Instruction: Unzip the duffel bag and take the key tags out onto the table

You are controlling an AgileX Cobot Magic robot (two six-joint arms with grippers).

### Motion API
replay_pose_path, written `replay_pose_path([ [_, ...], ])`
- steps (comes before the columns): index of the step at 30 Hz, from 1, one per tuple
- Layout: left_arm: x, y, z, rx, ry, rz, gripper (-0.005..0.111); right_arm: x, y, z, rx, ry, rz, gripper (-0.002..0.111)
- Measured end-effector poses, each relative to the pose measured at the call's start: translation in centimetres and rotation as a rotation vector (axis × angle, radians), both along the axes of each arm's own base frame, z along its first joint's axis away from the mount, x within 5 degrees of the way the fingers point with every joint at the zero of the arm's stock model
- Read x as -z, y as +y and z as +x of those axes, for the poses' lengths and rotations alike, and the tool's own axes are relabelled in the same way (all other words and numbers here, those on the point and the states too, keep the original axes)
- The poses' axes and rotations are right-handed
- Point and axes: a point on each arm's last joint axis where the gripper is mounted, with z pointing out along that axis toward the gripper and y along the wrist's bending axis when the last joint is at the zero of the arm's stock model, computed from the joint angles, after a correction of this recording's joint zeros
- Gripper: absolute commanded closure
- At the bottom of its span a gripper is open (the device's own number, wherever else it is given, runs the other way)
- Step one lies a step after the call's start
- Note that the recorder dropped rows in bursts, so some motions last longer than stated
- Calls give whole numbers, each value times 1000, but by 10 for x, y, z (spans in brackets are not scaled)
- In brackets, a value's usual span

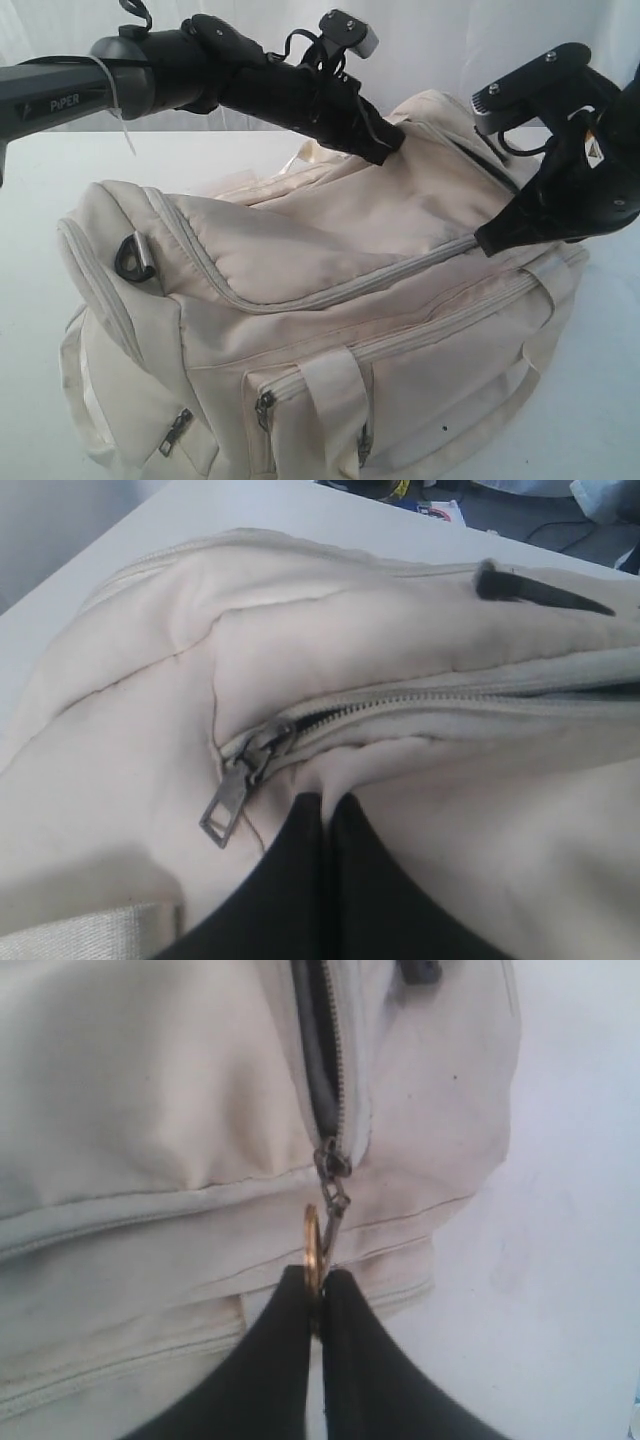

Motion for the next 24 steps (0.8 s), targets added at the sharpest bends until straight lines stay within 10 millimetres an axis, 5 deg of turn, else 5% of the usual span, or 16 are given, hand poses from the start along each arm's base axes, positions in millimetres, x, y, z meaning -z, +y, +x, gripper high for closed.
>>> replay_pose_path([
  [12,1,2,0,14,16,2,107,13,-3,-7,-7,4,7,108],
  [24,-30,19,7,-80,-79,-29,107,-5,5,13,46,-265,165,108],
])
